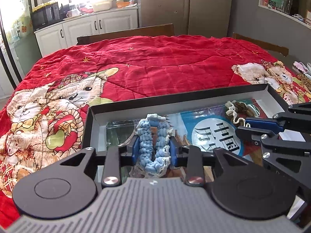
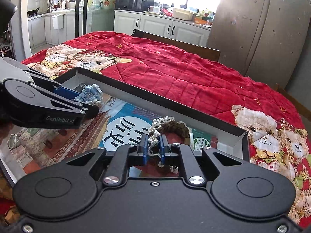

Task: Organize objects
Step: 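Carry both scrunchies into the black box and open the left tool, then open the right tool to drop the brown ruffled scrunchie in the box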

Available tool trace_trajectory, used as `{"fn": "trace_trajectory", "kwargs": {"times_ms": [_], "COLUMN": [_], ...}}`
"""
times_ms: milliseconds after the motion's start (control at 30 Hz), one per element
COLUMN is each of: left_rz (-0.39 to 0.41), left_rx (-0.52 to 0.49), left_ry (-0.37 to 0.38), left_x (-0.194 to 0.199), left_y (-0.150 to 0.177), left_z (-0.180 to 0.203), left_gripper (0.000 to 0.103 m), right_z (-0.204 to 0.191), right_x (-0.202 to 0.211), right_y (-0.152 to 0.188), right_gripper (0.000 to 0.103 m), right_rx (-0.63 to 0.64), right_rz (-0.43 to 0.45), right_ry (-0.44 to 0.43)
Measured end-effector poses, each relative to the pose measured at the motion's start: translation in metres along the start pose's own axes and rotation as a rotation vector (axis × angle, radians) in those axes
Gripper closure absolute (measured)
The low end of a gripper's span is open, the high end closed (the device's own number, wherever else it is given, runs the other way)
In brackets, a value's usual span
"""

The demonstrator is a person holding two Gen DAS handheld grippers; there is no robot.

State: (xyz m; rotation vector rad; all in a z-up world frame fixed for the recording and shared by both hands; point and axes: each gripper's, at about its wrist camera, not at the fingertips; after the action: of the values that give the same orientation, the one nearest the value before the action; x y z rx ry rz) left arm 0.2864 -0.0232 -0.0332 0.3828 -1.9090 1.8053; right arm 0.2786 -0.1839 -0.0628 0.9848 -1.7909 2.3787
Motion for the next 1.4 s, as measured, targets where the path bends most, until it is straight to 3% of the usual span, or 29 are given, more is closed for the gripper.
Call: {"fn": "trace_trajectory", "kwargs": {"times_ms": [67,133,267,367,467,1400], "left_rz": [0.002,0.009,0.012,0.024,0.04,0.143], "left_rx": [0.003,0.003,0.003,-0.002,-0.01,-0.069], "left_ry": [-0.002,-0.009,-0.002,-0.008,-0.018,0.007], "left_x": [0.001,0.003,0.007,0.011,0.017,0.101], "left_y": [0.0,0.0,-0.001,-0.001,-0.002,0.003], "left_z": [-0.001,-0.001,0.0,0.001,0.002,0.011], "left_gripper": [0.047,0.045,0.039,0.033,0.027,0.02], "right_z": [0.0,0.0,0.001,0.002,0.002,0.016], "right_x": [0.0,0.001,0.005,0.008,0.012,0.084], "right_y": [0.0,-0.001,-0.002,-0.003,-0.003,-0.002], "right_gripper": [0.089,0.087,0.068,0.065,0.064,0.063], "right_rx": [-0.001,-0.001,-0.005,-0.021,-0.034,-0.122], "right_rz": [-0.001,0.003,0.023,0.038,0.049,0.126], "right_ry": [0.001,0.0,0.003,-0.003,-0.007,-0.005]}}
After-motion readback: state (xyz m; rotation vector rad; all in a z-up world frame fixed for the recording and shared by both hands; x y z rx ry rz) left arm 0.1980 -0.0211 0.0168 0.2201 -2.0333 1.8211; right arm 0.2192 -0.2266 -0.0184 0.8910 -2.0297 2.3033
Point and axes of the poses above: each gripper's, at about its wrist camera, not at the fingertips, and x roughly against the way its jaws point, z to its right, y to its underside, and after that the axes turned 13 degrees about z, right-handed
